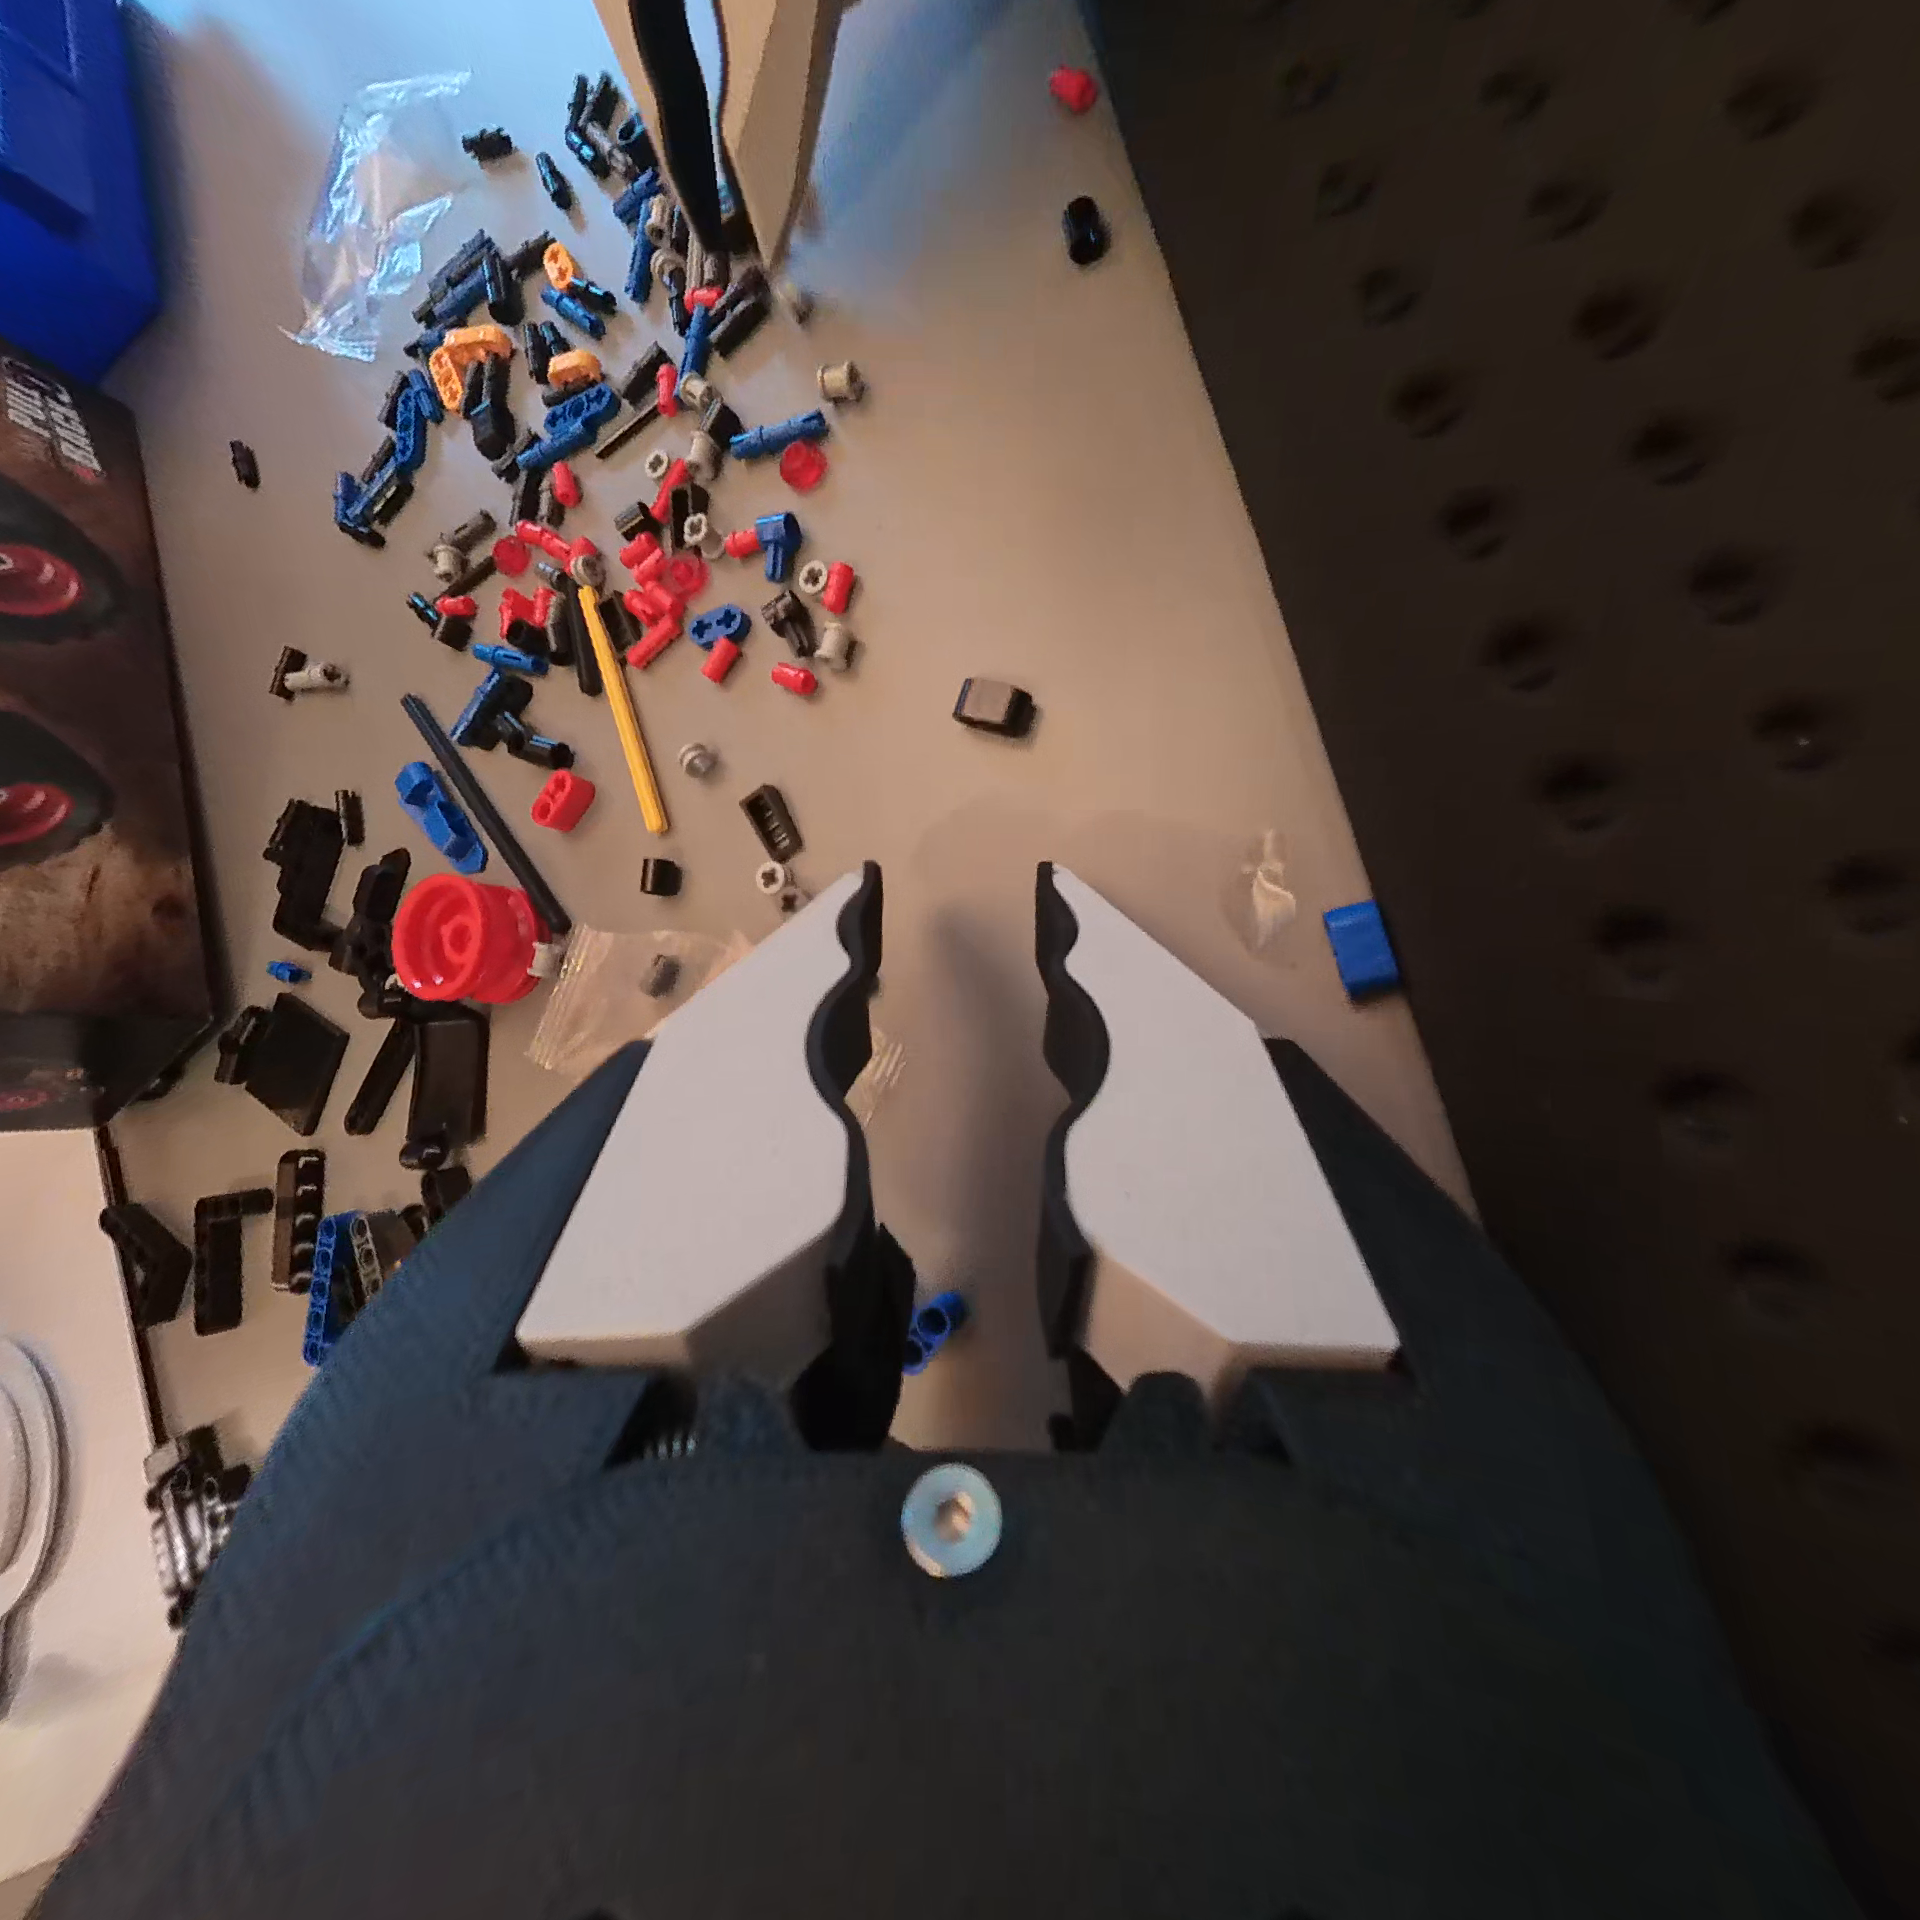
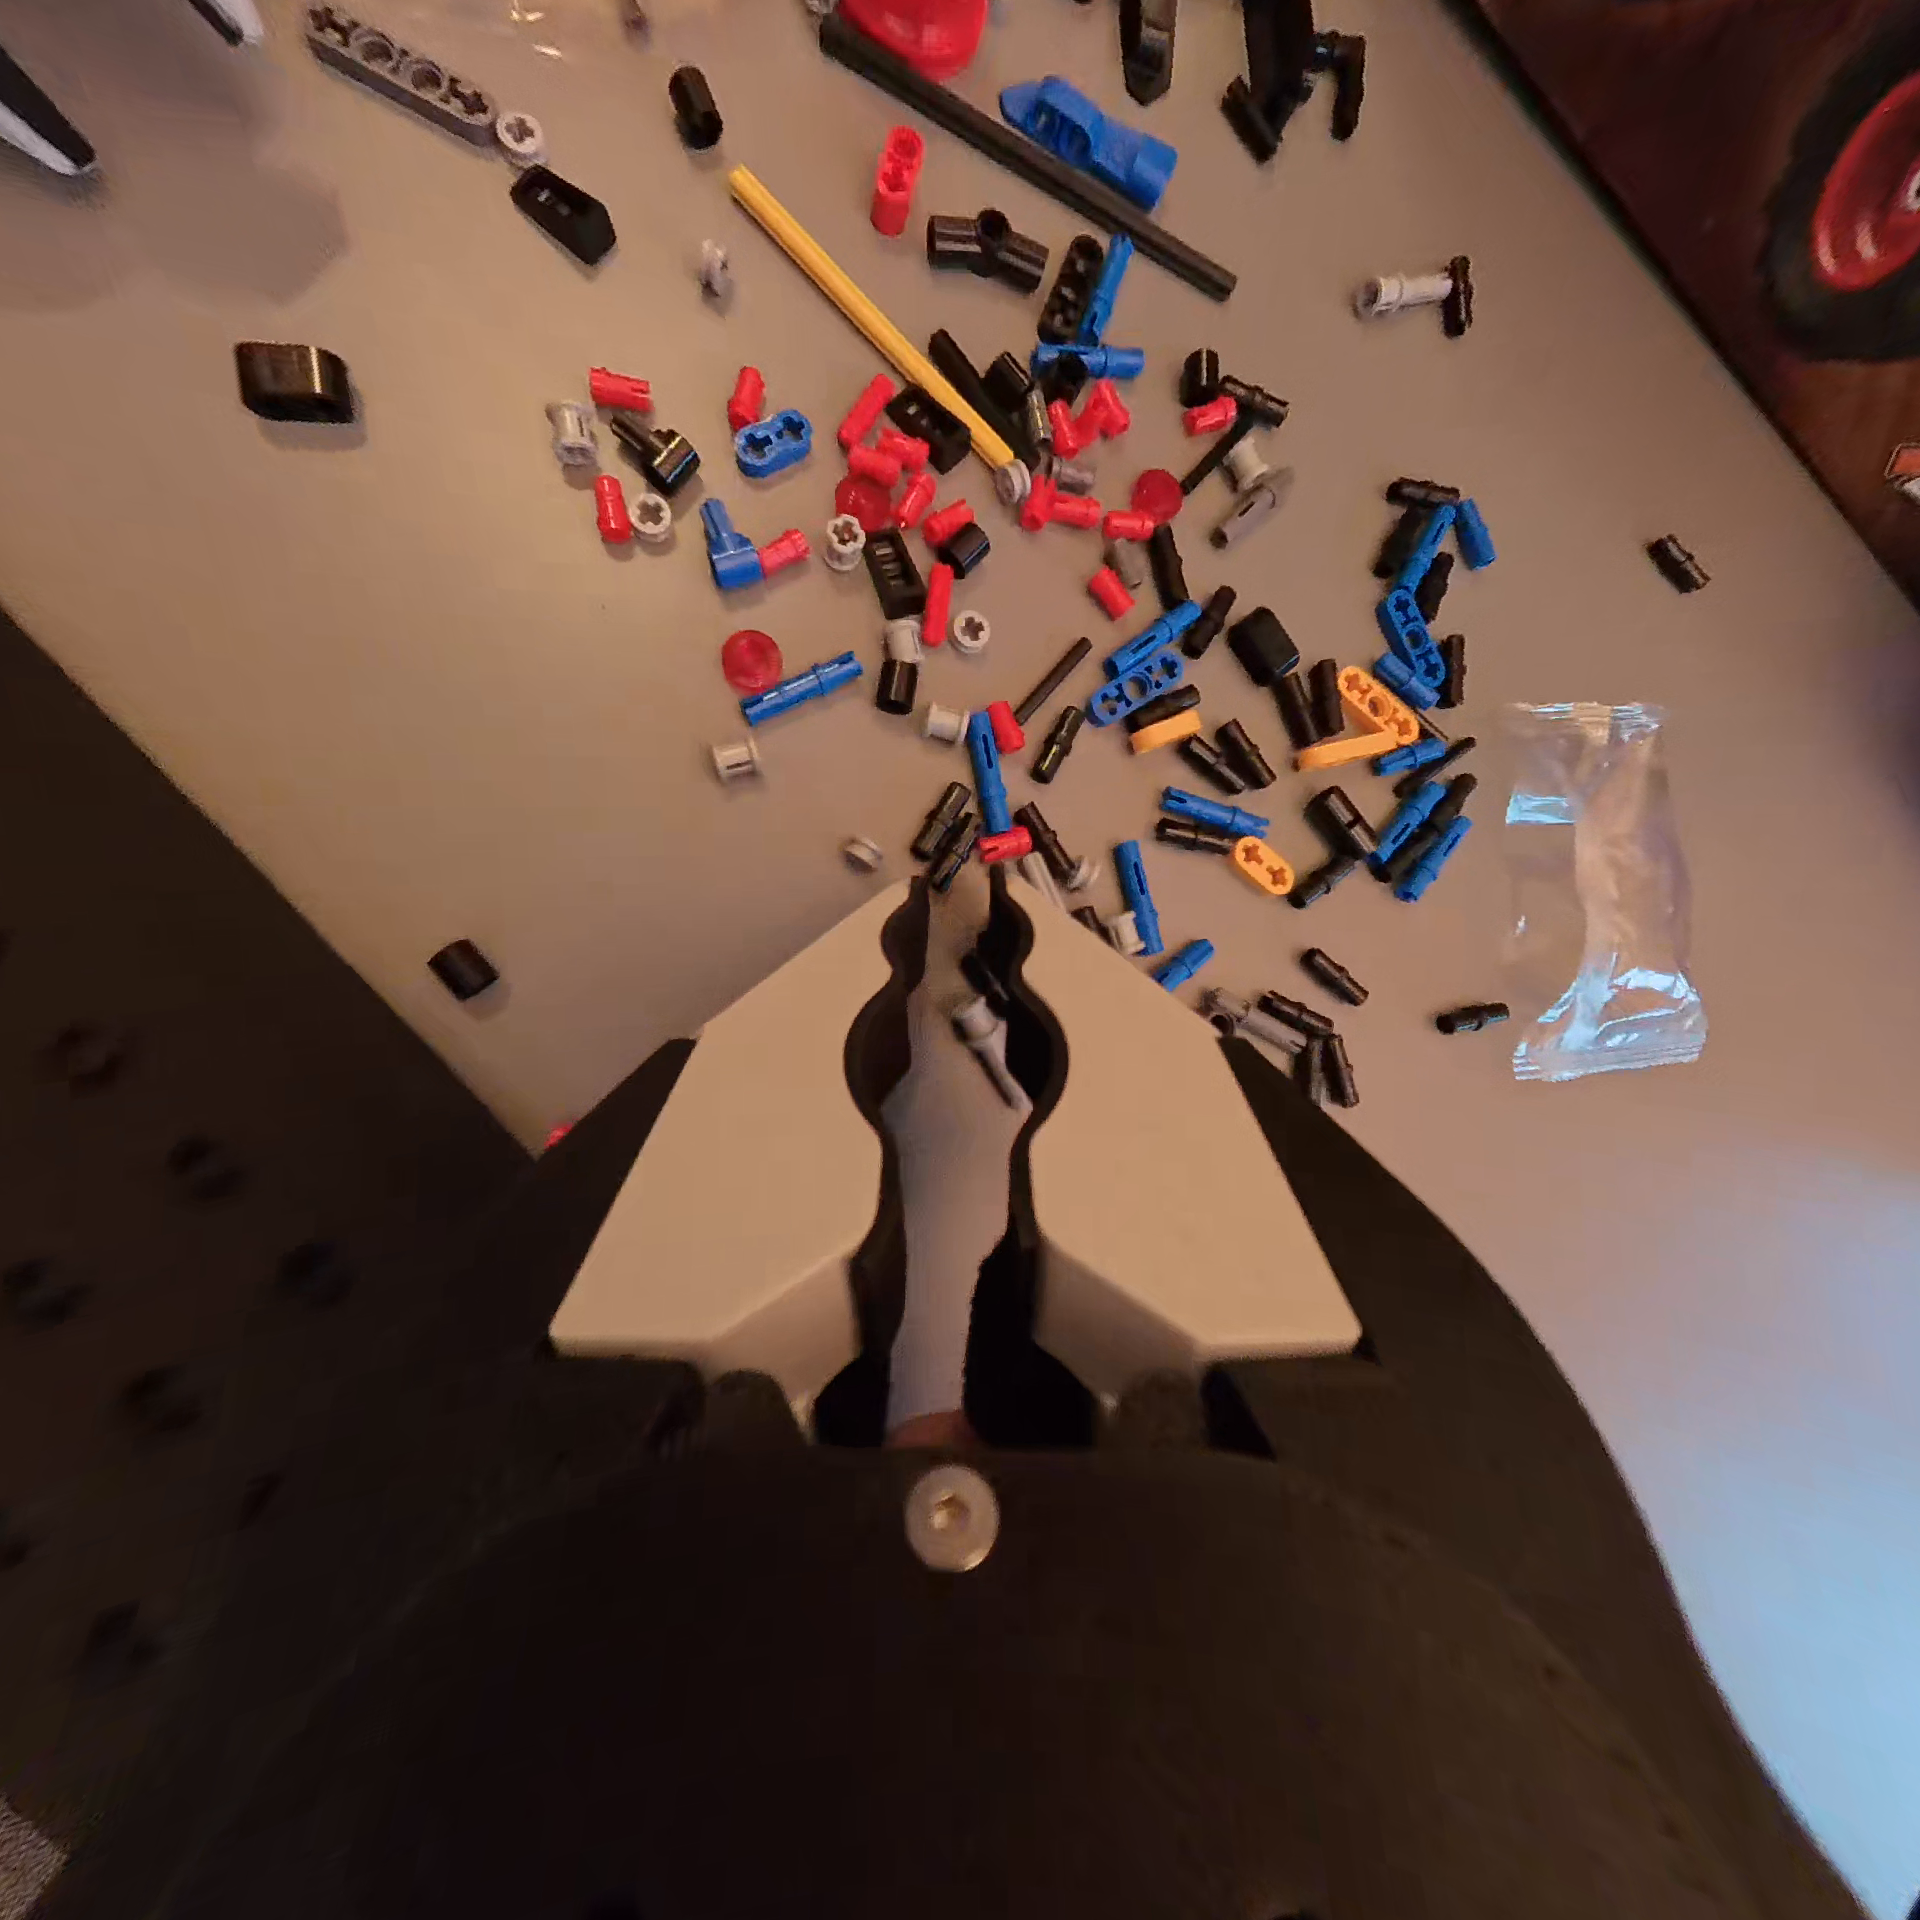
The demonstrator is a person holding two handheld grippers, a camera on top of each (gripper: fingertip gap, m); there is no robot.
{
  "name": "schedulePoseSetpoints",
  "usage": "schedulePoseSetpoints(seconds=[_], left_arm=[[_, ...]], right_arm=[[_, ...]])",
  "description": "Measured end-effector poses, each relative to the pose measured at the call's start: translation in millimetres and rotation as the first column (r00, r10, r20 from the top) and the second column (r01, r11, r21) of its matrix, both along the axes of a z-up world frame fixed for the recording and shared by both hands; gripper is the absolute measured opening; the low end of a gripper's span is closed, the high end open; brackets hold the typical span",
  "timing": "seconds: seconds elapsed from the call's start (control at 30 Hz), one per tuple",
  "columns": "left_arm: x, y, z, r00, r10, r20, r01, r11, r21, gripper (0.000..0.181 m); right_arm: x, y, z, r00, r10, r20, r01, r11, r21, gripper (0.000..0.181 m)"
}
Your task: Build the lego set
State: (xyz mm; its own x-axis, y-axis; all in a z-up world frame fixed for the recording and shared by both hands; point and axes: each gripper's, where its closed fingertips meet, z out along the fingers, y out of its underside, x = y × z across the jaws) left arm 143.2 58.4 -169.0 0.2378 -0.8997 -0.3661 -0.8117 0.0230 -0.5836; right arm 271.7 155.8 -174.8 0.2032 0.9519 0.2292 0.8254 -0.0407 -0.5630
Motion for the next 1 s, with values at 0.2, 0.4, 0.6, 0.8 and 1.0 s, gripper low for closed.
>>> schedulePoseSetpoints(seconds=[0.2,0.4,0.6,0.8,1.0], left_arm=[[3.3,2.2,-2.9,1.0,-0.009,-0.011,0.008,1.0,-0.003,0.028],[7.0,6.2,-0.3,1.0,-0.005,0.0,0.005,1.0,0.009,0.028],[20.7,26.7,37.4,0.995,0.022,0.099,-0.043,0.975,0.219,0.029],[37.9,25.9,59.1,0.996,-0.056,0.065,0.022,0.901,0.433,0.03],[44.4,18.5,62.8,0.994,-0.104,0.019,0.079,0.853,0.516,0.017]], right_arm=[[-5.2,0.8,-4.4,1.0,-0.004,-0.022,0.002,0.998,-0.064,0.006],[-7.3,3.0,-3.1,0.998,-0.012,-0.058,0.008,0.997,-0.074,0.003],[-32.3,-31.2,32.6,0.973,0.104,-0.206,-0.127,0.987,-0.101,0.003],[-71.5,-75.4,62.9,0.902,0.201,-0.382,-0.288,0.939,-0.185,0.003],[-85.3,-91.9,71.7,0.859,0.226,-0.46,-0.363,0.902,-0.235,0.003]])
